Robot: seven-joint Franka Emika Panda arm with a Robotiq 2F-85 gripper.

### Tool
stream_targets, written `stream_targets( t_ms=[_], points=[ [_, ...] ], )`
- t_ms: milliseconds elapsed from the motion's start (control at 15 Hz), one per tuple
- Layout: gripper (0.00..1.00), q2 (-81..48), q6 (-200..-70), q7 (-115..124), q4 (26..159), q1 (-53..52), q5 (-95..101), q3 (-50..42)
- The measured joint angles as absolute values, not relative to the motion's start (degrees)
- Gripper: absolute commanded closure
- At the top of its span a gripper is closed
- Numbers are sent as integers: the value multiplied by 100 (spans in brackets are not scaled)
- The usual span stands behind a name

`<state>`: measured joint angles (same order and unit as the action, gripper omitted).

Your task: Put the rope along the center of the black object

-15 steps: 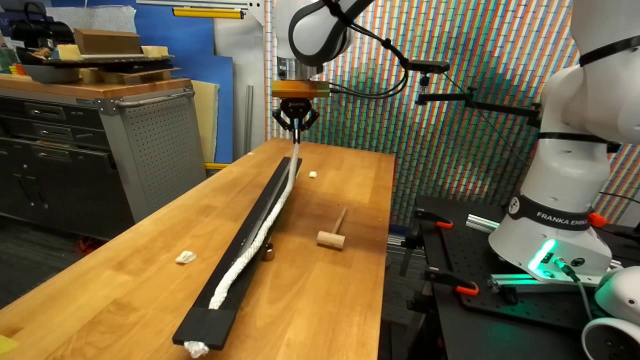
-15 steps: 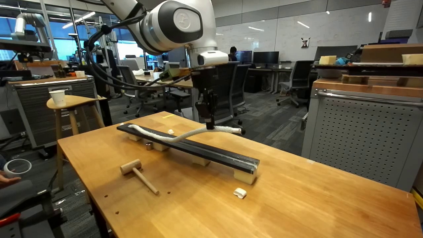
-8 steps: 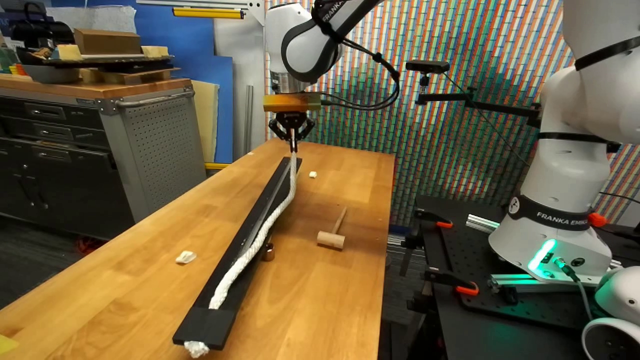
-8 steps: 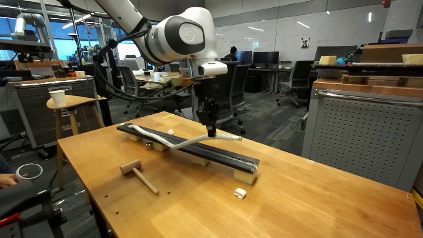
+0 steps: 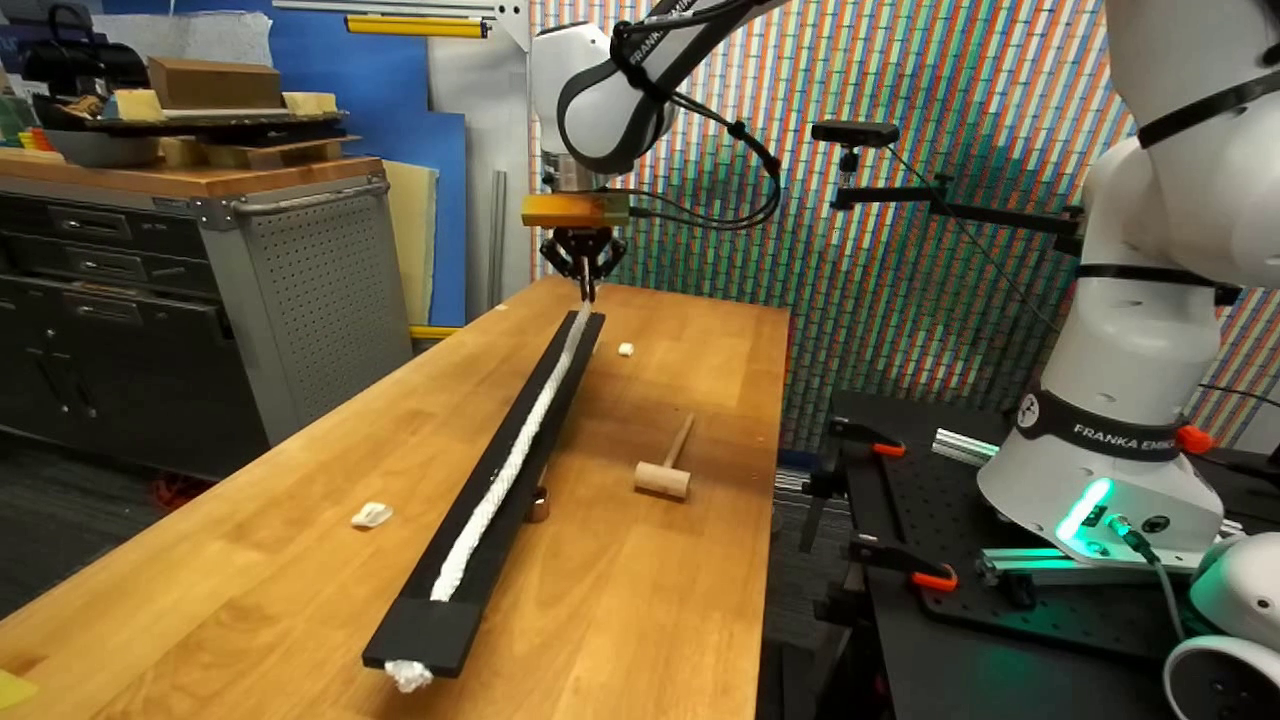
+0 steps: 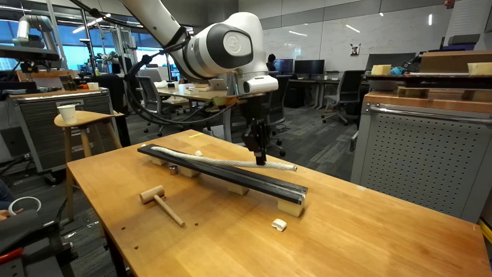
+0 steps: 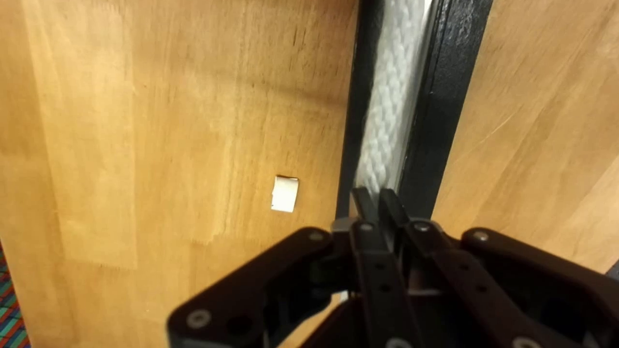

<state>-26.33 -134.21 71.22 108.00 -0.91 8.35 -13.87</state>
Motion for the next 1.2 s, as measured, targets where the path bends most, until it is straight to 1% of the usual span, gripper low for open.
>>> stream_targets(
  t_ms=[600,1200],
  points=[
    [98,-2797,-13590,7065,10818,-97,804,-1174],
    [98,-3216,-13654,7069,10739,-115,804,-1245]
  ],
)
